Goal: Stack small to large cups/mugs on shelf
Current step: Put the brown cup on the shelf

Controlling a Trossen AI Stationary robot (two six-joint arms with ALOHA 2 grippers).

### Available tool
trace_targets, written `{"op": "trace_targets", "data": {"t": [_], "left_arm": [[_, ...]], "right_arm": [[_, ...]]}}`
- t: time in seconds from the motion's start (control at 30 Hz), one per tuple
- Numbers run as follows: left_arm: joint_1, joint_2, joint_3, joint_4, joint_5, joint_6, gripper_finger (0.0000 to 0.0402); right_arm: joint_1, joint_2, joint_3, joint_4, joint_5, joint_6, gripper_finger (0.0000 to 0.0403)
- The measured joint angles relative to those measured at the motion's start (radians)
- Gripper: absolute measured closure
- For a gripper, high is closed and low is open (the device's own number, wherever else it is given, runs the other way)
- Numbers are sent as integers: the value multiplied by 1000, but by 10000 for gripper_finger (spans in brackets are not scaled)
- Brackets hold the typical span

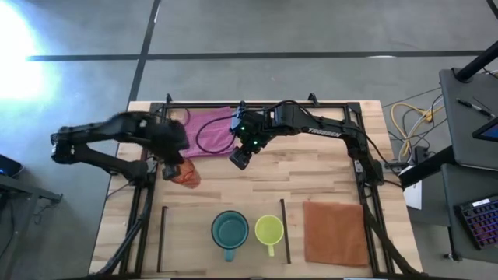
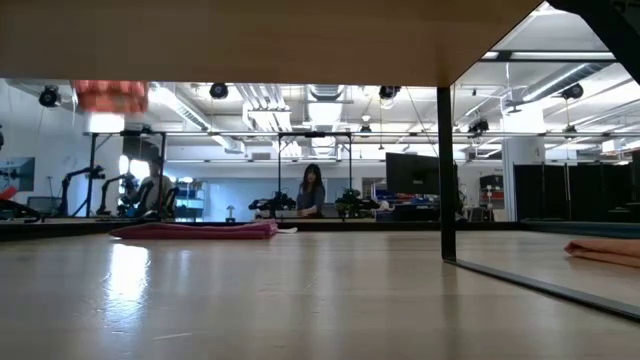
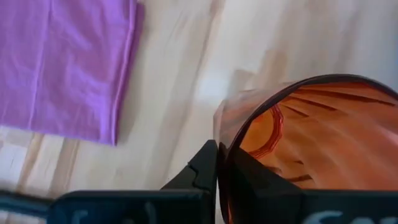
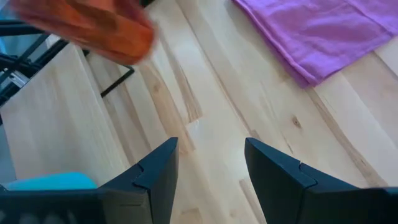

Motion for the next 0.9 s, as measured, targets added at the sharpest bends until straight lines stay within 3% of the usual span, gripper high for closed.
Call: {"op": "trace_targets", "data": {"t": [0.2,0.33,0.53,0.73,0.9], "left_arm": [[-134,63,334,-185,-3,-200,401],[-260,121,450,-183,-13,-338,401],[-469,237,453,-184,-80,-461,401],[-575,331,453,-184,-125,-576,401],[-668,385,464,-183,-148,-721,401]], "right_arm": [[1,-7,0,-3,0,-11,225],[2,-8,0,-19,0,-12,225],[29,-19,0,-49,0,-15,225],[71,-50,0,-78,10,-5,225],[123,-83,0,-126,87,11,225]]}}
